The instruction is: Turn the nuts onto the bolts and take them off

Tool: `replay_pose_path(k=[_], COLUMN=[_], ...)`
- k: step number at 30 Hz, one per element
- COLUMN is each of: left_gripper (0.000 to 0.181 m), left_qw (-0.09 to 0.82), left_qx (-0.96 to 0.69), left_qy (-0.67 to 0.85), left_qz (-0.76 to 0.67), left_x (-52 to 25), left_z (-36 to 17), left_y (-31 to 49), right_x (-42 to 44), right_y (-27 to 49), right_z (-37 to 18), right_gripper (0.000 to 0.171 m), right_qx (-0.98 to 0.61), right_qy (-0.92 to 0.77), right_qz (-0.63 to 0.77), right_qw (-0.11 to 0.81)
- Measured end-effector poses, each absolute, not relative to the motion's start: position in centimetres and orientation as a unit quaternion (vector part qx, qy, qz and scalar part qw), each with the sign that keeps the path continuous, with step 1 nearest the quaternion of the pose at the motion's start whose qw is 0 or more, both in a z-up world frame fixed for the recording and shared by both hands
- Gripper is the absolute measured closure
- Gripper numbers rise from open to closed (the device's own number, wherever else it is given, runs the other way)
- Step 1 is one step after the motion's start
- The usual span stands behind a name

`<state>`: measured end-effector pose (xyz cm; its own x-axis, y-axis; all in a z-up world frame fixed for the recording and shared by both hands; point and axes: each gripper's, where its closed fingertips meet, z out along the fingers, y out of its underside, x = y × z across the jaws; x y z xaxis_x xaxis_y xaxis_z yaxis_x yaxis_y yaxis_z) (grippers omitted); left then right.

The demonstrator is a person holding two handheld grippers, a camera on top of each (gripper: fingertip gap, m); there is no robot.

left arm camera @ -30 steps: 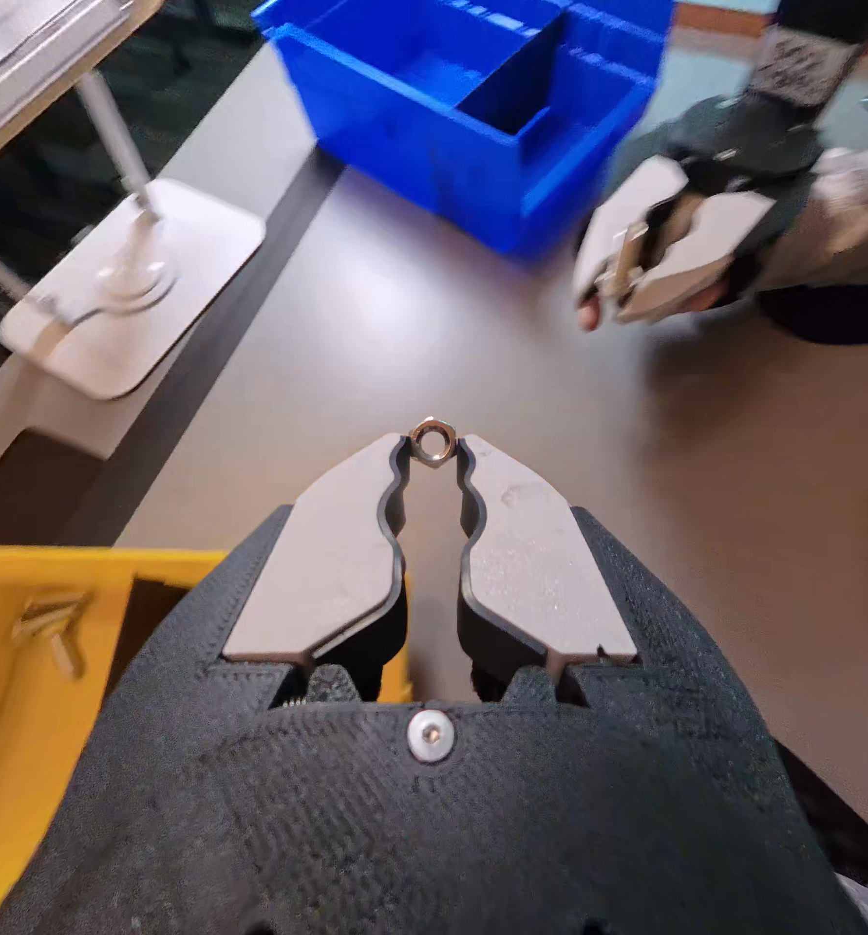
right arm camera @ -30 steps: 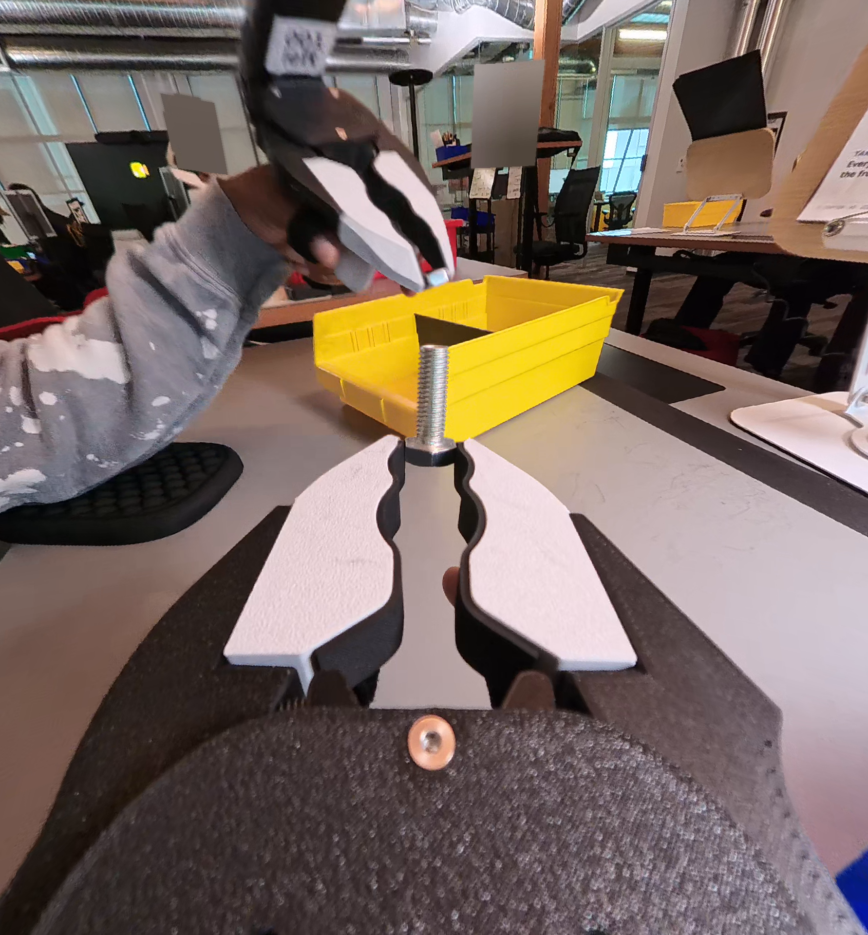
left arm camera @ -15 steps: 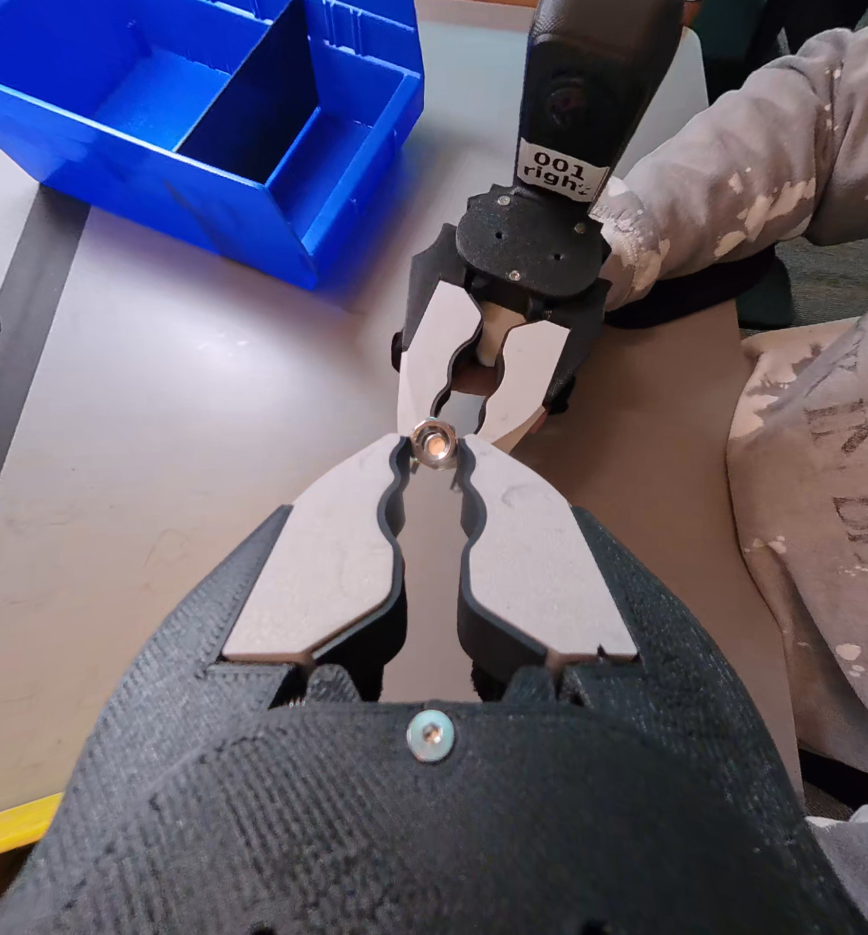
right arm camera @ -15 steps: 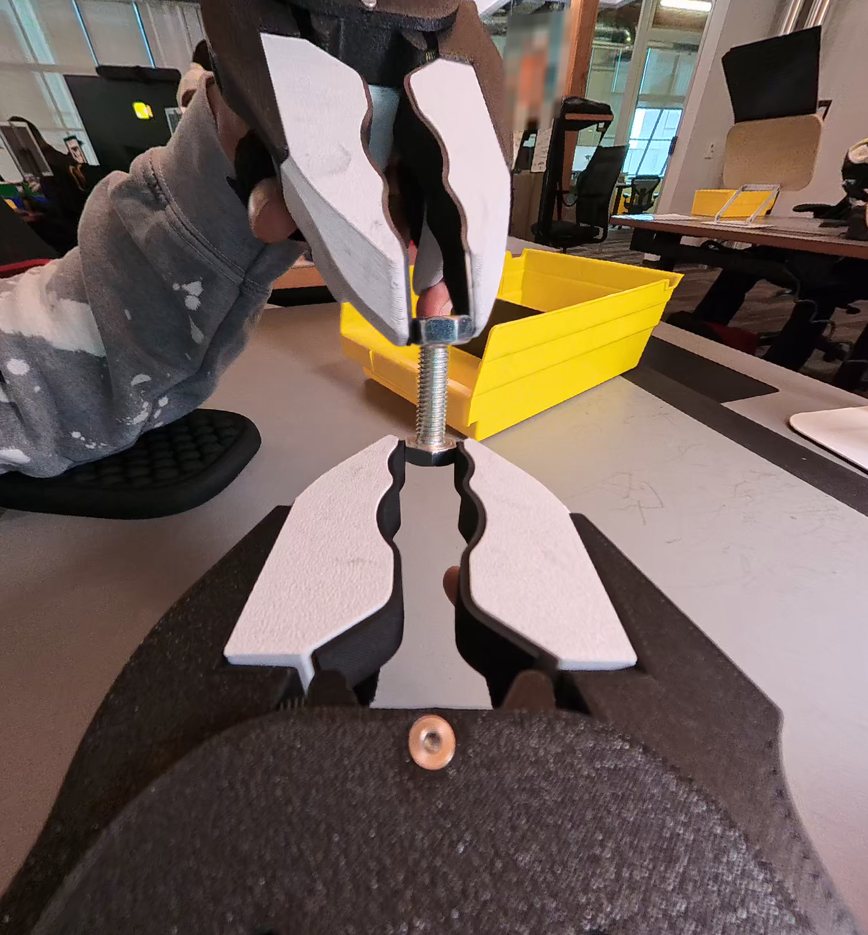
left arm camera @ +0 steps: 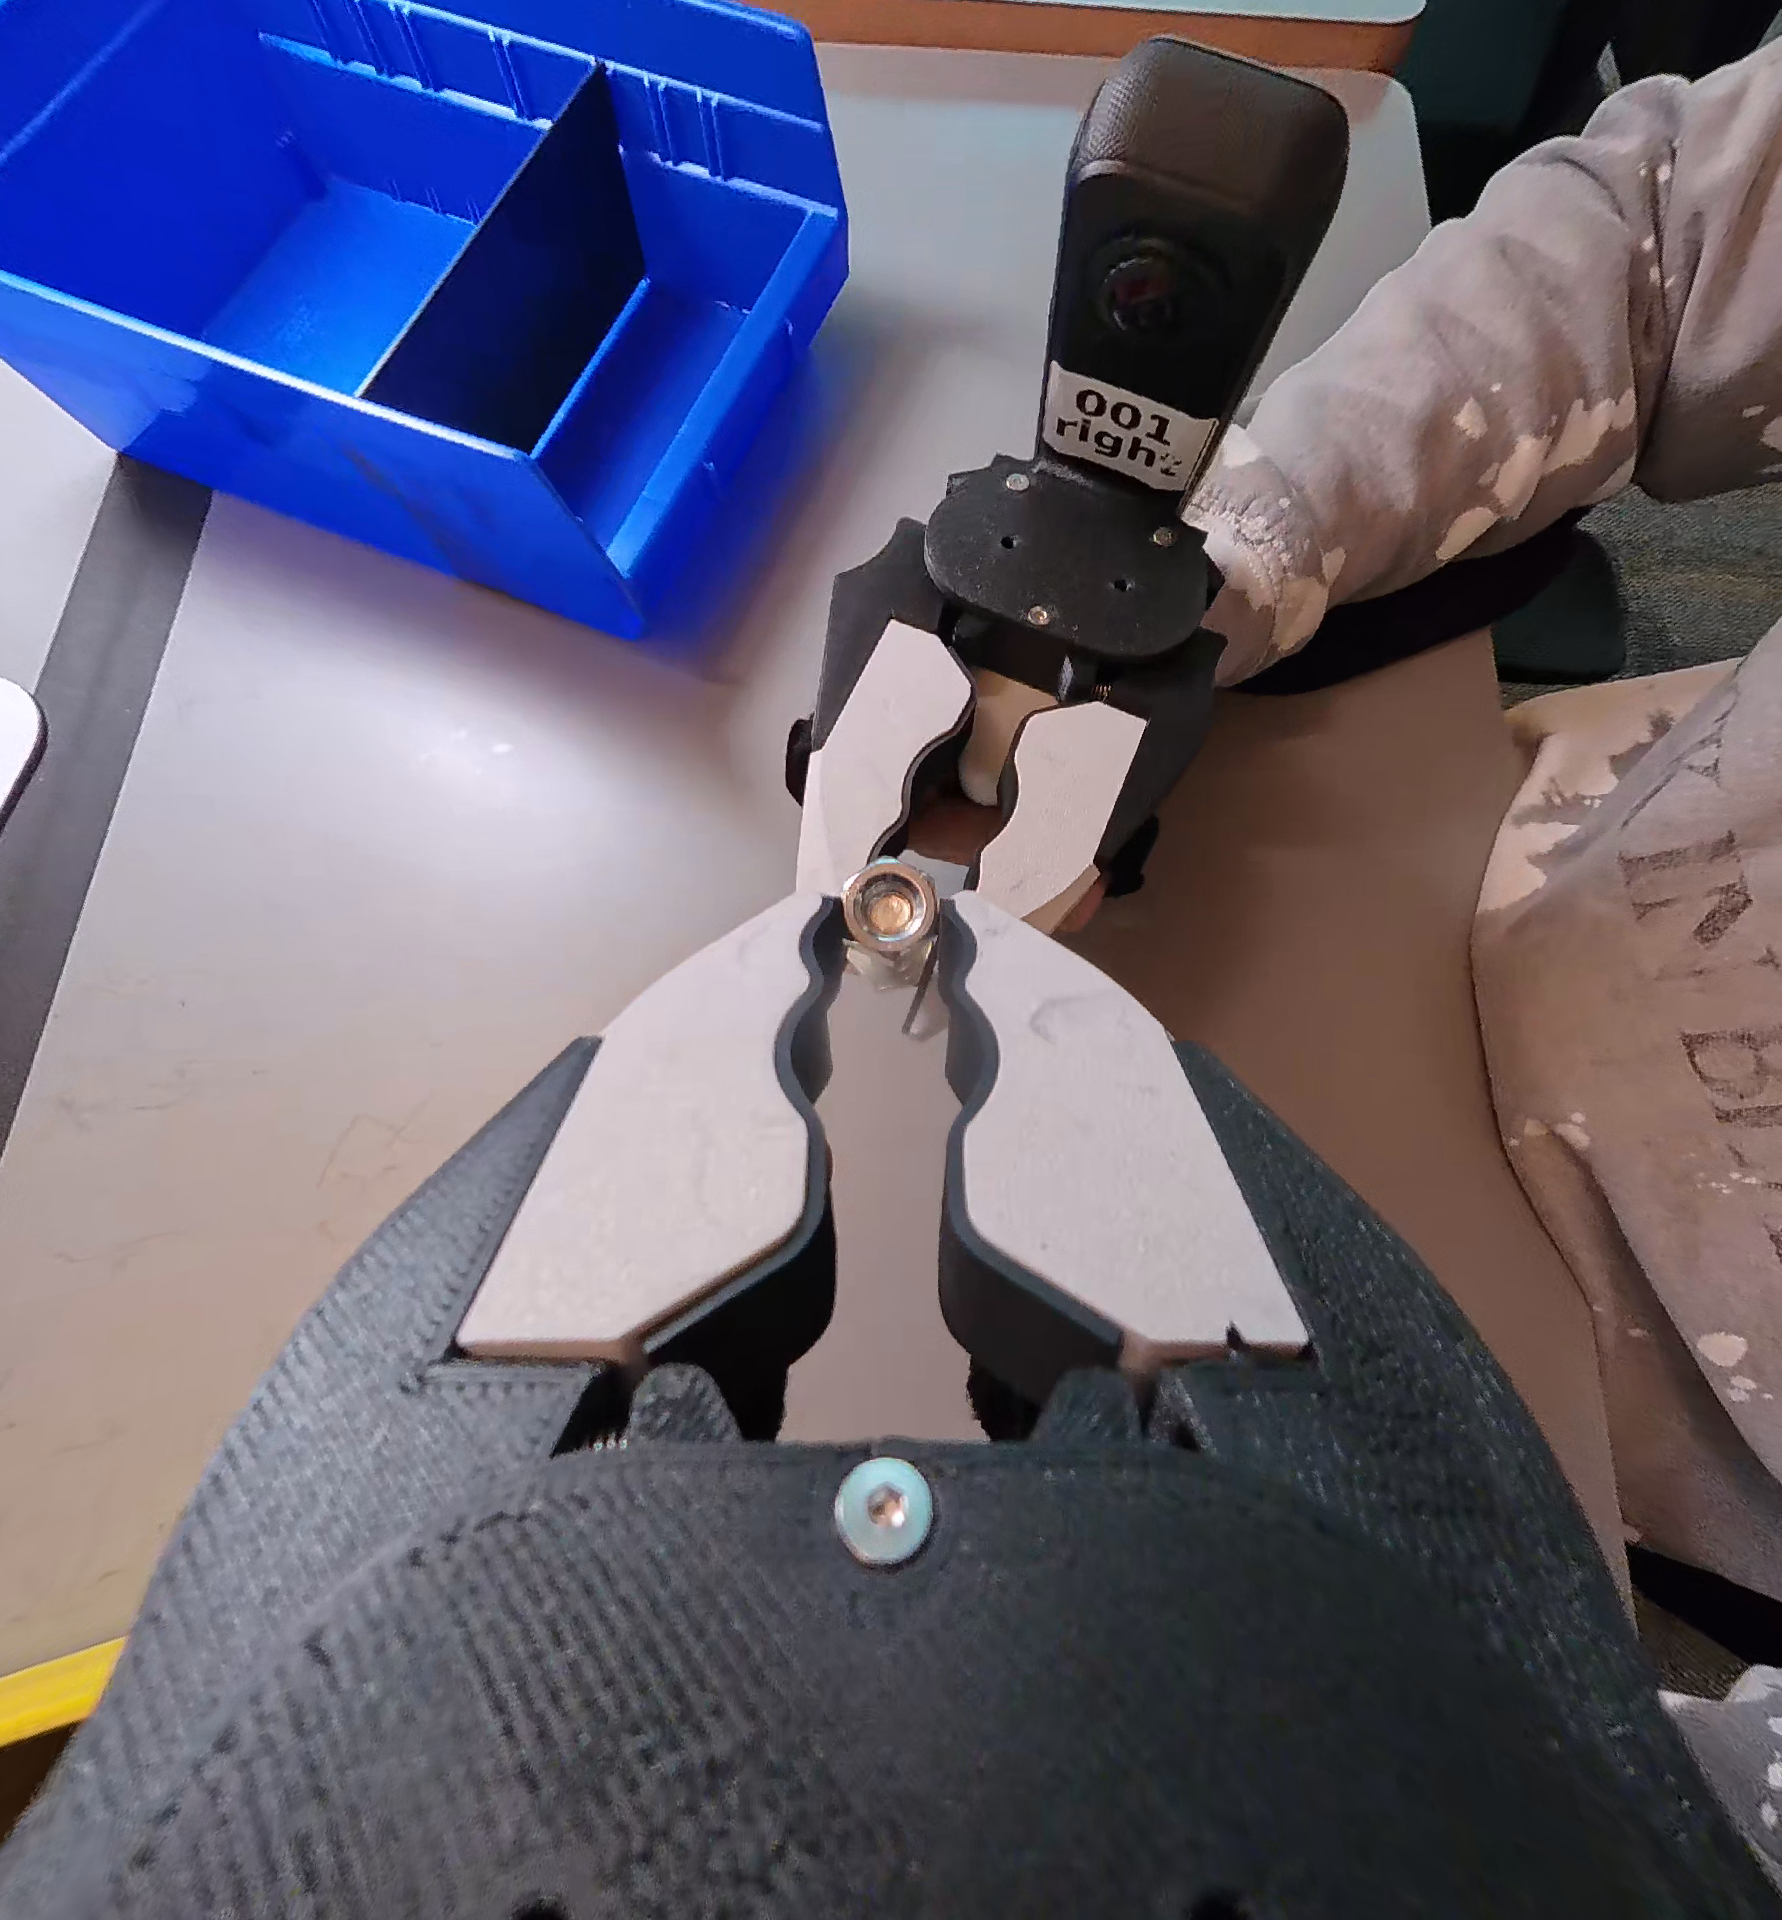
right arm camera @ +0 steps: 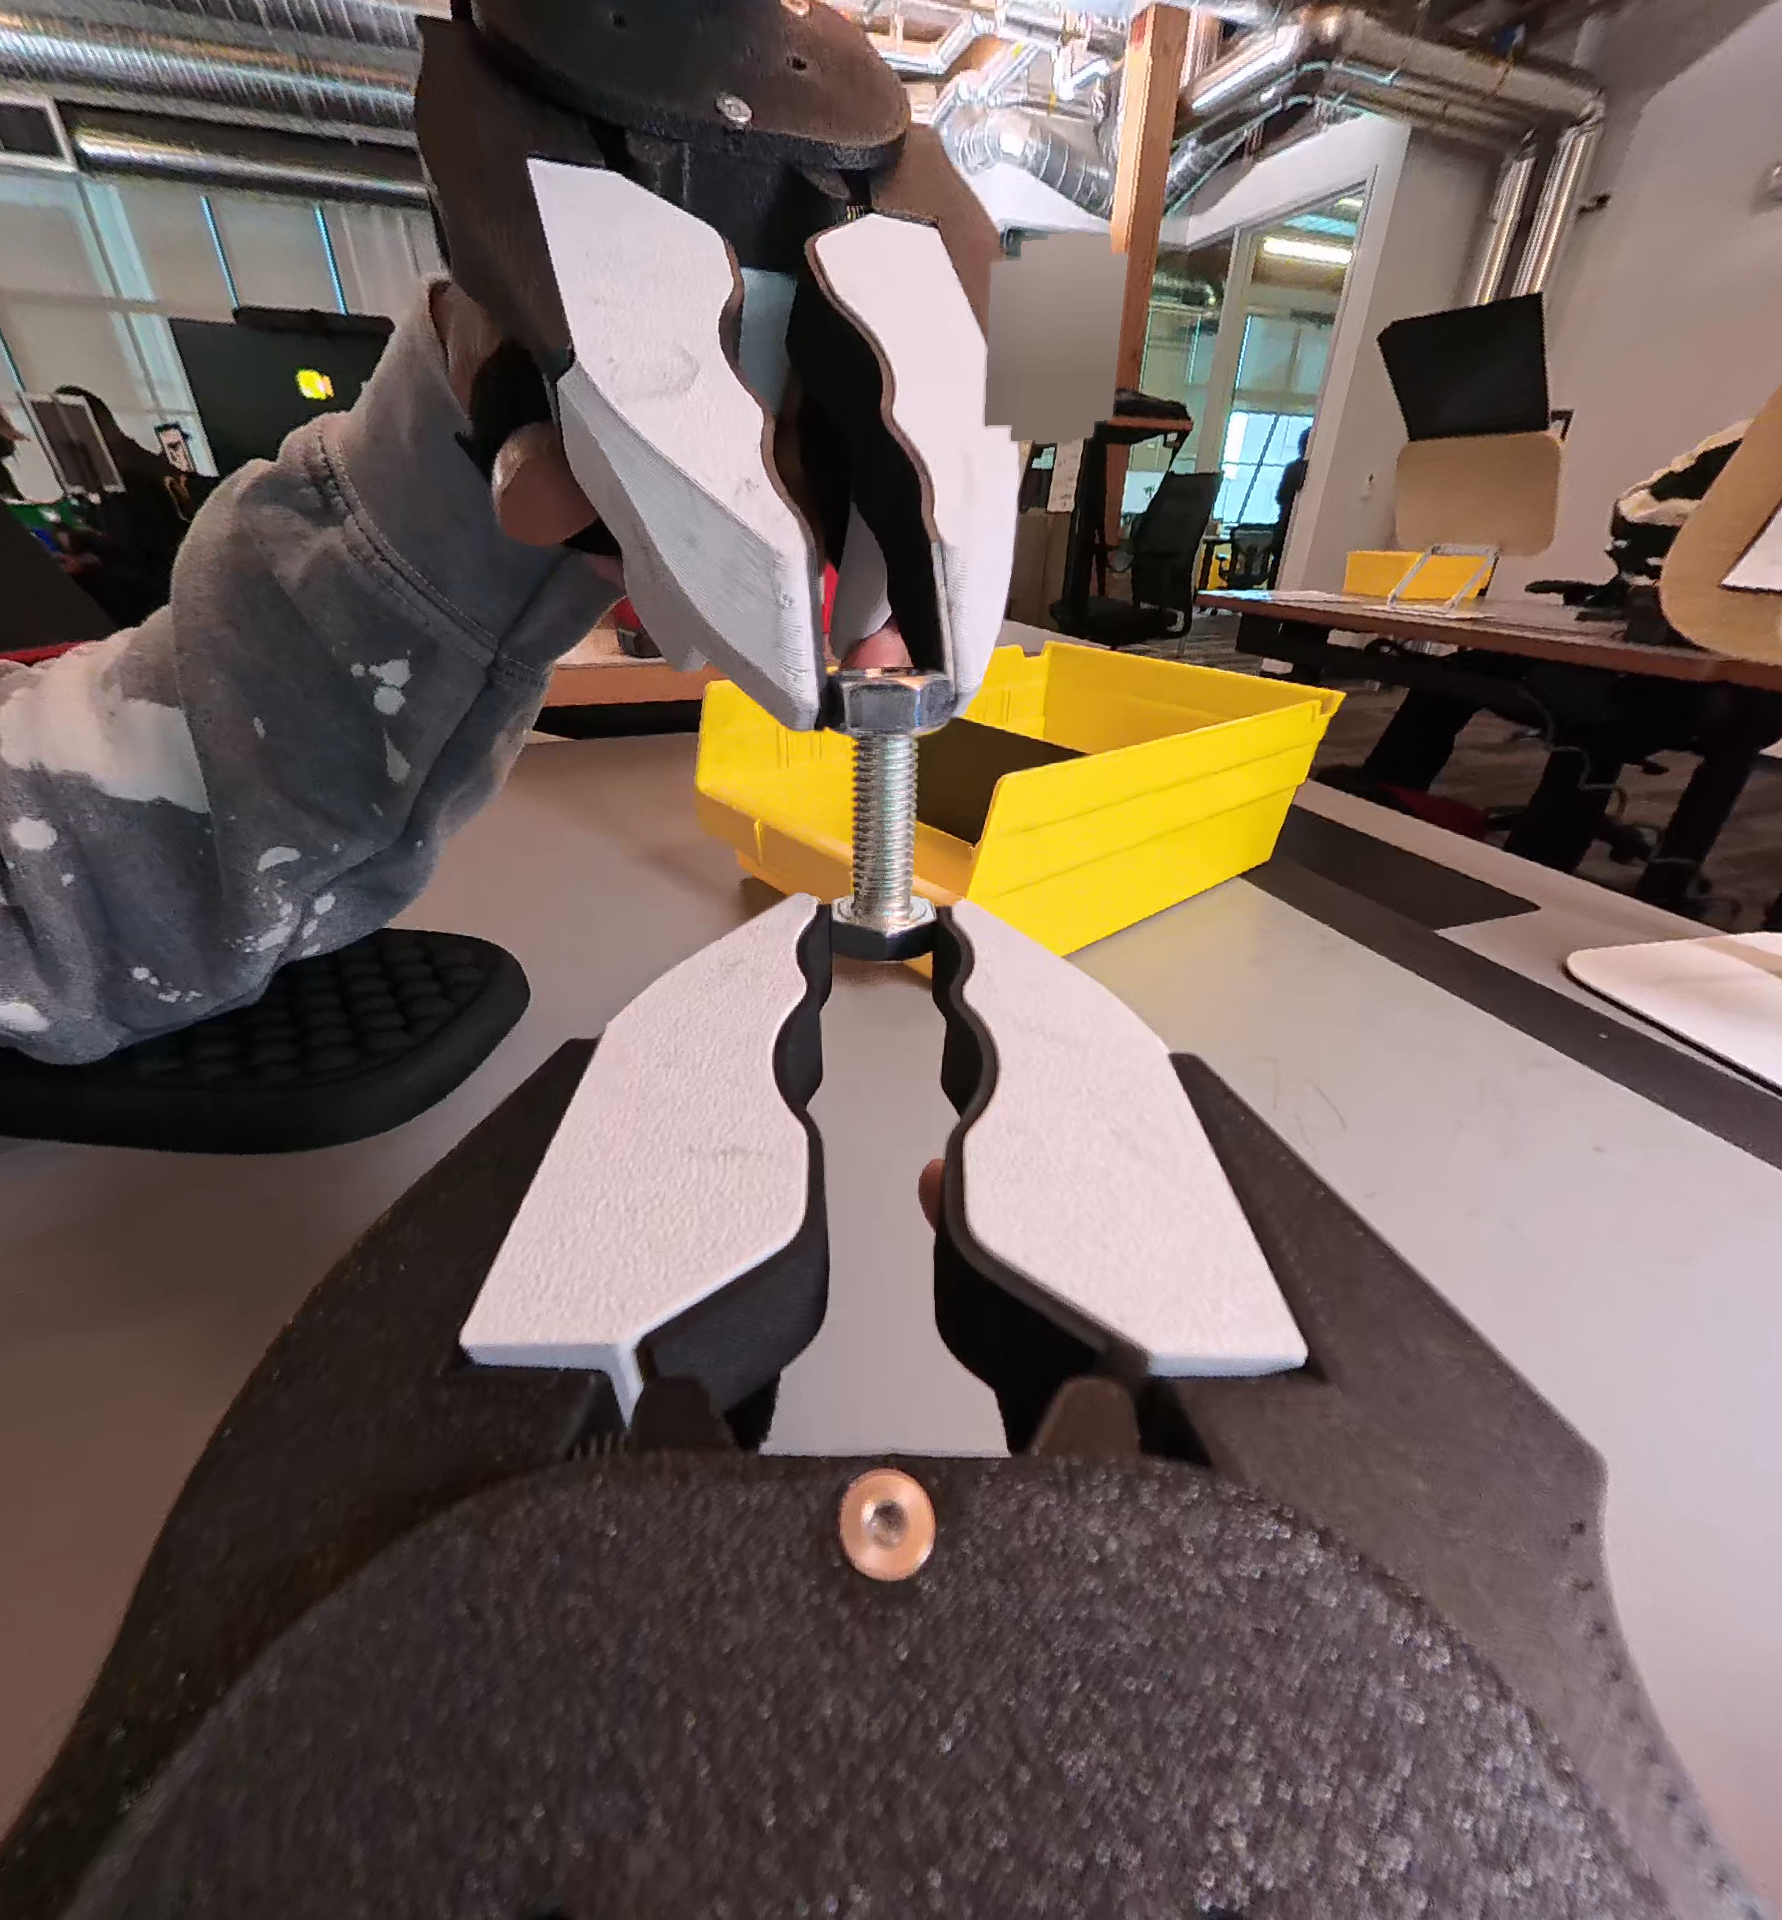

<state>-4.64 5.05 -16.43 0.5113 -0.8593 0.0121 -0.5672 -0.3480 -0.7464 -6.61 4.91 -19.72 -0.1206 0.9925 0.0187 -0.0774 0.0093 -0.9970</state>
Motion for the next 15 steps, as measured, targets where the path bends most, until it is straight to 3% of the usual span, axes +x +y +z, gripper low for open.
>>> replay_pose_path(k=[15], left_gripper=[0.156], left_qw=[0.374], left_qx=[-0.785], left_qy=[0.449], left_qz=[-0.205], left_x=[-4.87], left_z=[-15.93], left_y=[5.25], right_x=[-6.65], right_y=[4.94], right_z=[-19.84], right_gripper=[0.153], right_qx=[-0.451], right_qy=[-0.516], right_qz=[0.546], right_qw=[0.483])
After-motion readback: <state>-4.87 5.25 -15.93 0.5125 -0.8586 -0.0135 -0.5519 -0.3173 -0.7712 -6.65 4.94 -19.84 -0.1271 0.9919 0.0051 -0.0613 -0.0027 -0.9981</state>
